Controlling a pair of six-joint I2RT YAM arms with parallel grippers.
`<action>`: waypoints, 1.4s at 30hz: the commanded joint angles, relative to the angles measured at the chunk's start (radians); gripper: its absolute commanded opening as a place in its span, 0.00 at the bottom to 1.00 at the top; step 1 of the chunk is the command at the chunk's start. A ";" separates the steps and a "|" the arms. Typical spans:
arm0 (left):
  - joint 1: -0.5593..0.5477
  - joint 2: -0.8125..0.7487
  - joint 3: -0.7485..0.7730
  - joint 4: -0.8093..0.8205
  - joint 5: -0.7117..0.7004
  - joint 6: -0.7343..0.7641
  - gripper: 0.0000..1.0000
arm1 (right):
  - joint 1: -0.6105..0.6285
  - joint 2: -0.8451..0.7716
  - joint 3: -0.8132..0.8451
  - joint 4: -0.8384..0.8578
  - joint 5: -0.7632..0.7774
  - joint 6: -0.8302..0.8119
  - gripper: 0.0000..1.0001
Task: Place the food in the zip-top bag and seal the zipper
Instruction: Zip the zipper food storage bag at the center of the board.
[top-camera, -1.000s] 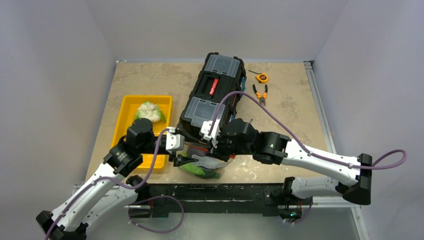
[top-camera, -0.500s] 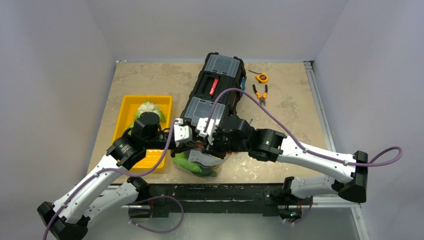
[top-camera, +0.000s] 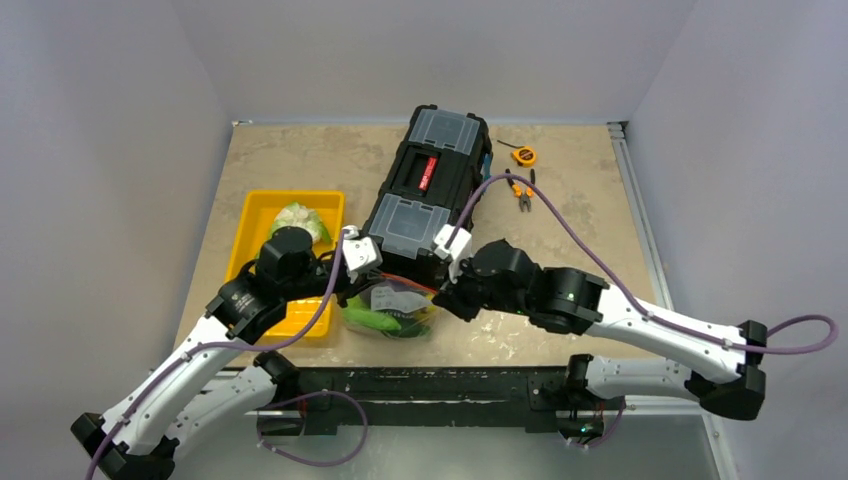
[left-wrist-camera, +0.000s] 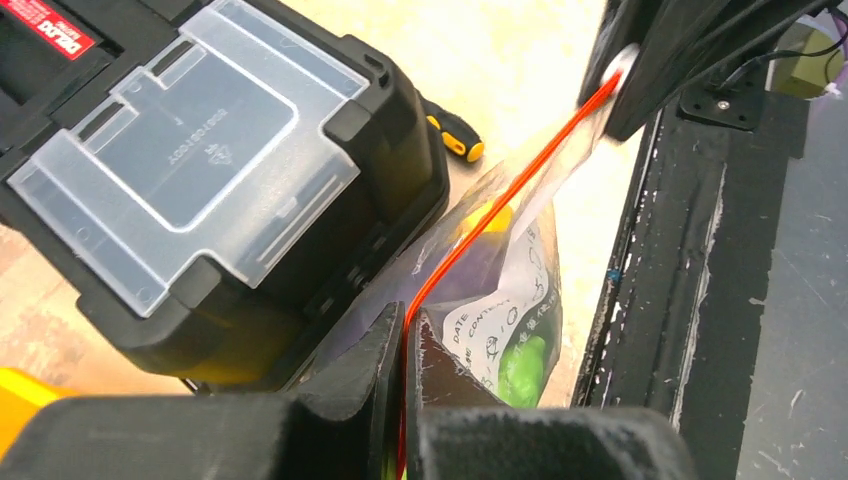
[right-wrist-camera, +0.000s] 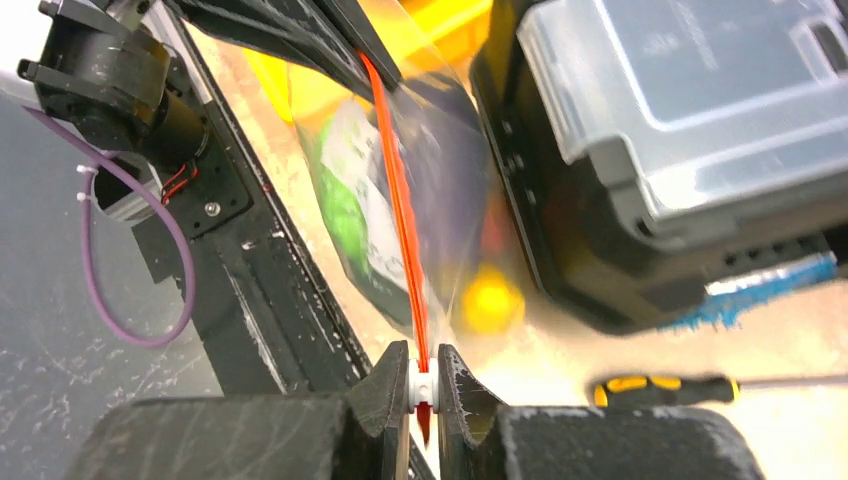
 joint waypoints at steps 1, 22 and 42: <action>0.042 -0.031 0.010 -0.031 -0.153 0.019 0.00 | 0.004 -0.144 -0.033 -0.198 0.070 0.127 0.00; 0.041 -0.061 -0.024 0.024 0.227 0.075 0.00 | 0.004 0.113 0.177 -0.033 0.003 -0.087 0.62; 0.042 -0.064 -0.025 0.011 0.291 0.102 0.00 | -0.014 0.074 0.235 -0.126 0.084 -0.188 0.95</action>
